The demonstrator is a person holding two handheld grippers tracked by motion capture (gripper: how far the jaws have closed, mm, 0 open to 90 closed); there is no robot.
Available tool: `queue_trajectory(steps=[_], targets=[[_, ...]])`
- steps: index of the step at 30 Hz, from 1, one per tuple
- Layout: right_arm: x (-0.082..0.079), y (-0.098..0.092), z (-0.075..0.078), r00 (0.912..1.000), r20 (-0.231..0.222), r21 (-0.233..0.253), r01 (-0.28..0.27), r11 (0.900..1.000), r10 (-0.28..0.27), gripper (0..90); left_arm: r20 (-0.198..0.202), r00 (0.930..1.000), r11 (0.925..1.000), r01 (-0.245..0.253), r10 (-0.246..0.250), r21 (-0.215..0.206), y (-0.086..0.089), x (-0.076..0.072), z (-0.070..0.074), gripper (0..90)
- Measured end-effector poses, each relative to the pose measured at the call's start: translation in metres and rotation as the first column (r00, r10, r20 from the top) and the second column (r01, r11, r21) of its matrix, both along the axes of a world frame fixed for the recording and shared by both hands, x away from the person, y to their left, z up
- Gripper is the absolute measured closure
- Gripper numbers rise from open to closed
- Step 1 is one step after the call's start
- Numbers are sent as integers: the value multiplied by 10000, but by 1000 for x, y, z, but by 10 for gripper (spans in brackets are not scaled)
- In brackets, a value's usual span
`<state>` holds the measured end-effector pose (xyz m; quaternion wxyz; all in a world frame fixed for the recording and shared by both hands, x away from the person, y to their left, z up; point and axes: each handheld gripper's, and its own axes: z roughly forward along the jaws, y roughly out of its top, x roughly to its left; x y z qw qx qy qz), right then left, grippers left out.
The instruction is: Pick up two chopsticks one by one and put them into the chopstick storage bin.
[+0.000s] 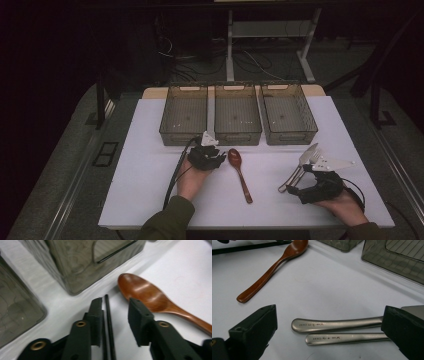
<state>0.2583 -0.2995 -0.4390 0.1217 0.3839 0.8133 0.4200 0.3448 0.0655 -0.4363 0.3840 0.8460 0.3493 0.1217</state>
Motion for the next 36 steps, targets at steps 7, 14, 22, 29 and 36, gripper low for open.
queue_trajectory(steps=[7,14,22,29,36], targets=[[-3,0,3,9995,324,328,-77,9994,67,0,268,9980,9967,588,-574,-567,12,-17,18,469],[-5,-2,7,9974,695,672,-210,9975,163,0,469,9930,9868,1129,-1081,-1164,29,-34,27,348],[-6,-2,9,9943,1015,980,-430,9943,330,0,773,9909,9798,1216,-1105,-1590,57,-52,30,262],[-6,0,9,9945,990,933,-449,9946,356,0,1003,9905,9787,1100,-936,-1731,81,-70,29,253],[-6,0,9,9945,984,869,-433,9953,346,0,863,9917,9828,1078,-956,-1498,98,-84,22,341]])
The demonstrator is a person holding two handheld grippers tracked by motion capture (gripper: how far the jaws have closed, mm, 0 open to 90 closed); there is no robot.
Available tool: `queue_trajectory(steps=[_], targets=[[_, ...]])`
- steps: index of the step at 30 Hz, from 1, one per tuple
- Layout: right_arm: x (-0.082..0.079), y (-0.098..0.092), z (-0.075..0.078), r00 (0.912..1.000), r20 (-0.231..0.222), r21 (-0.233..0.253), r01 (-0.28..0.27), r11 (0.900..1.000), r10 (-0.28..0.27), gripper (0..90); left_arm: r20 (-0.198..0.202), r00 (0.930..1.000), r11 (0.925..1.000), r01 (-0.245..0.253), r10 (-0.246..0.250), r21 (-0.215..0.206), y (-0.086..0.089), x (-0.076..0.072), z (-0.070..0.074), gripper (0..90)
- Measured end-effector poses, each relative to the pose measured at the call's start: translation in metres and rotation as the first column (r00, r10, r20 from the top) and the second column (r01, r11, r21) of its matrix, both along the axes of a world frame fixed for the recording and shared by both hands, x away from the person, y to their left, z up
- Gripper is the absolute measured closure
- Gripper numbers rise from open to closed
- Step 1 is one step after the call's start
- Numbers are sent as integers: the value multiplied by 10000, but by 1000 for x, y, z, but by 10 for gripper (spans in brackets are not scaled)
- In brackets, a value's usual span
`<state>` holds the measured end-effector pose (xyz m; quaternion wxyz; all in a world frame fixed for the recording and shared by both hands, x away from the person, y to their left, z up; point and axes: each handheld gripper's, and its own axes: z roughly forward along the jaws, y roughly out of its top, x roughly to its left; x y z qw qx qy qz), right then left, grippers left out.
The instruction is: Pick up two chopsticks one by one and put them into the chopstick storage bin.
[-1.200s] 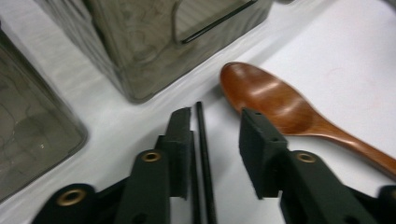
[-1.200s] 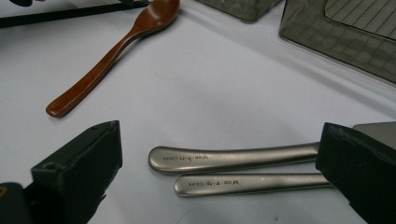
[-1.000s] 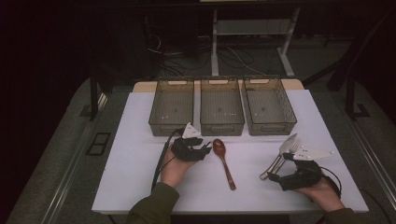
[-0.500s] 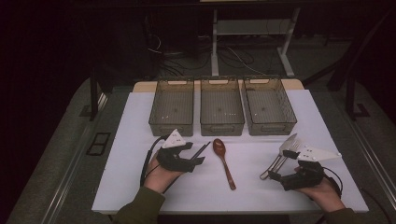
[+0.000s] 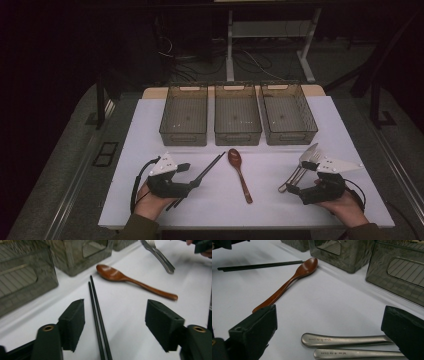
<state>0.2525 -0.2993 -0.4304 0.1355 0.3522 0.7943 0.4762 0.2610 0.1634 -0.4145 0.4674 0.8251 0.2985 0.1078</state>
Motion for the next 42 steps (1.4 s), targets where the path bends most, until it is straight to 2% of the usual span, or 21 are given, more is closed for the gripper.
queue_trajectory(steps=[4,6,8,9,11,13,22,24,30,38,42], targets=[[0,0,0,10000,-10,-20,-6,10000,6,0,-176,9997,9999,-169,170,35,9,-7,-4,430],[0,0,0,10000,-19,-29,-1,10000,1,0,-280,9994,9996,-190,196,213,13,-10,-6,471],[0,0,0,10000,-38,-71,23,10000,-23,0,-387,9986,9990,-356,367,285,17,-12,-8,529],[0,0,0,10000,-38,-71,23,10000,-23,0,-387,9980,9984,-481,492,296,19,-13,-10,529],[0,0,0,10000,-31,-86,23,10000,-24,0,-498,9965,9972,-651,669,362,22,-14,-13,599],[0,0,0,10000,-35,-96,24,10000,-24,0,-605,9949,9963,-782,804,365,23,-13,-15,617],[0,1,-1,10000,-35,-113,2,9999,-3,0,-969,9924,9968,-724,755,346,20,-7,-22,737],[0,1,-1,10000,-21,-120,-20,9999,19,0,-1101,9913,9971,-687,719,325,18,-7,-24,753],[0,1,0,10000,-7,-112,-1,9999,1,0,-1278,9891,9956,-644,728,686,15,-6,-29,781],[0,0,0,10000,-24,-103,8,9999,-8,0,-1325,9879,9922,-662,801,1059,15,-6,-32,799],[0,0,0,10000,-30,-94,6,10000,-6,0,-1352,9875,9920,-662,806,1072,14,-5,-33,799]])
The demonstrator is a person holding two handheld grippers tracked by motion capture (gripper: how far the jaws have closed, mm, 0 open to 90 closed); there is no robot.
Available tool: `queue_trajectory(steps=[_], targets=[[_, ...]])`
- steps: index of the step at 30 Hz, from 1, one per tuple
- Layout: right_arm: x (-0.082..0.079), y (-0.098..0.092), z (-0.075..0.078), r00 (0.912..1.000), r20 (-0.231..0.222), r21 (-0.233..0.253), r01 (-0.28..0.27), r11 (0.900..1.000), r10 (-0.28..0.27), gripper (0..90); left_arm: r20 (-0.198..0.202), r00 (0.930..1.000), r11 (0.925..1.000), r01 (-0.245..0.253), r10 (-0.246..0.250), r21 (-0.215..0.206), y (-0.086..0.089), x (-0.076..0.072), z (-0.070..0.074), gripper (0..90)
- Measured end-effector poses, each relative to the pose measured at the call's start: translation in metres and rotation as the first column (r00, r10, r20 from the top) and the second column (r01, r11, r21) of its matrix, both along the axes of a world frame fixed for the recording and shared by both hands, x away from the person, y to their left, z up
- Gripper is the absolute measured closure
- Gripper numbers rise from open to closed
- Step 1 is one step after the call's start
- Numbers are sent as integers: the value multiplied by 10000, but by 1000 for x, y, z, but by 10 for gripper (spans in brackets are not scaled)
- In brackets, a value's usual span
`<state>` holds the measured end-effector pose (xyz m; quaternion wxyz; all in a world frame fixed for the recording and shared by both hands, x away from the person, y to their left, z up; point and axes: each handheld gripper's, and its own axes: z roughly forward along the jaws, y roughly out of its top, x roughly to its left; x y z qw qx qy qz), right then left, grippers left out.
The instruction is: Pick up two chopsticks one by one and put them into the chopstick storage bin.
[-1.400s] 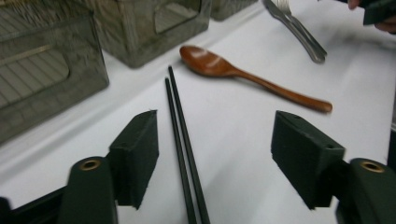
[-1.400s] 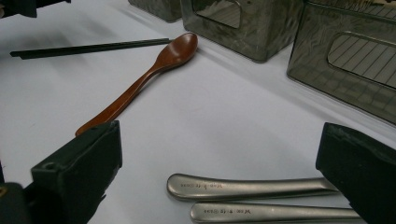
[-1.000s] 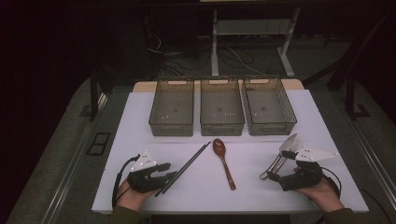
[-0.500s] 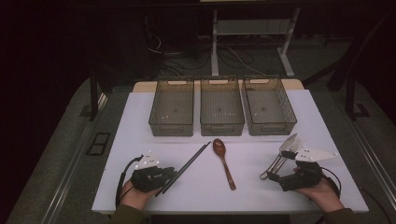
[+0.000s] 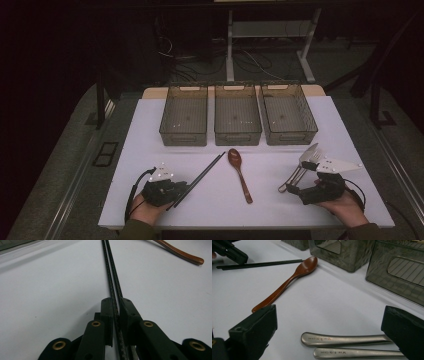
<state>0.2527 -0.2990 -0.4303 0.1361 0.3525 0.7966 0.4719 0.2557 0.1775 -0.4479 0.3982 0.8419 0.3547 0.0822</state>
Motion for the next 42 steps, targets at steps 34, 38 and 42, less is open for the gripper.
queue_trajectory(steps=[34,38,42], targets=[[0,1,1,10000,33,-27,18,10000,-18,0,431,9980,9964,-487,458,697,-9,-7,-2,849],[0,2,1,10000,15,-45,-16,10000,16,0,310,9985,9966,-465,445,686,-7,-6,-1,852],[-1,1,1,10000,54,-26,1,10000,-1,0,505,9962,9971,-717,704,249,1,-5,7,853]])
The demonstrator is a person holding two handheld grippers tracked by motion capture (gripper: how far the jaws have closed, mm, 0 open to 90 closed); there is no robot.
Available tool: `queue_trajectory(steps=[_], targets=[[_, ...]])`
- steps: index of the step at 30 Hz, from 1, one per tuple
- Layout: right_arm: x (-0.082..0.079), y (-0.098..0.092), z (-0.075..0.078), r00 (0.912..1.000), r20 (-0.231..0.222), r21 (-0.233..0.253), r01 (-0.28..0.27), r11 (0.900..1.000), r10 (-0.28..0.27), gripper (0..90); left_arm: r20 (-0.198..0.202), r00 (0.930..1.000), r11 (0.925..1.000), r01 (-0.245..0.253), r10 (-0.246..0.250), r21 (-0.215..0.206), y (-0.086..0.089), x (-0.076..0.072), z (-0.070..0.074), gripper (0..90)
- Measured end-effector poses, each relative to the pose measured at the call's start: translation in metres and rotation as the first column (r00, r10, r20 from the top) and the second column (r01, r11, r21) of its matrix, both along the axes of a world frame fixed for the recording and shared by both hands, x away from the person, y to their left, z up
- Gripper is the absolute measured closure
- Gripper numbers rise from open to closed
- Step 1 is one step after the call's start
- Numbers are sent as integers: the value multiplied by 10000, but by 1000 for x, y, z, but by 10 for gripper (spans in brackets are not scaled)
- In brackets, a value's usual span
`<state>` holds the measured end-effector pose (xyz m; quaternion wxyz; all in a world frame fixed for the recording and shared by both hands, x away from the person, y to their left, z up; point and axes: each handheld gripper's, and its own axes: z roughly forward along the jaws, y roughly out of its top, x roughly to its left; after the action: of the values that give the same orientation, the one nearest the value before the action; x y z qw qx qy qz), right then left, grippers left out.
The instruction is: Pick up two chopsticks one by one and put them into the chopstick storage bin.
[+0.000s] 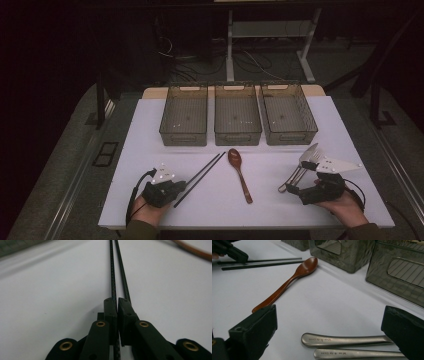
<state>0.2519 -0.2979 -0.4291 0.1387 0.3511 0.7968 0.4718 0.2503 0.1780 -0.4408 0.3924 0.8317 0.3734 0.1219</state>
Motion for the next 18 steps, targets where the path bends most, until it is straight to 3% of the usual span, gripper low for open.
queue_trajectory(steps=[7,18], targets=[[1,1,0,10000,4,-35,5,10000,-5,0,141,9999,9986,-59,67,-534,6,-1,13,852],[1,1,-1,10000,-28,-58,-17,10000,17,0,245,9992,9961,323,-304,-818,6,-1,28,852]])
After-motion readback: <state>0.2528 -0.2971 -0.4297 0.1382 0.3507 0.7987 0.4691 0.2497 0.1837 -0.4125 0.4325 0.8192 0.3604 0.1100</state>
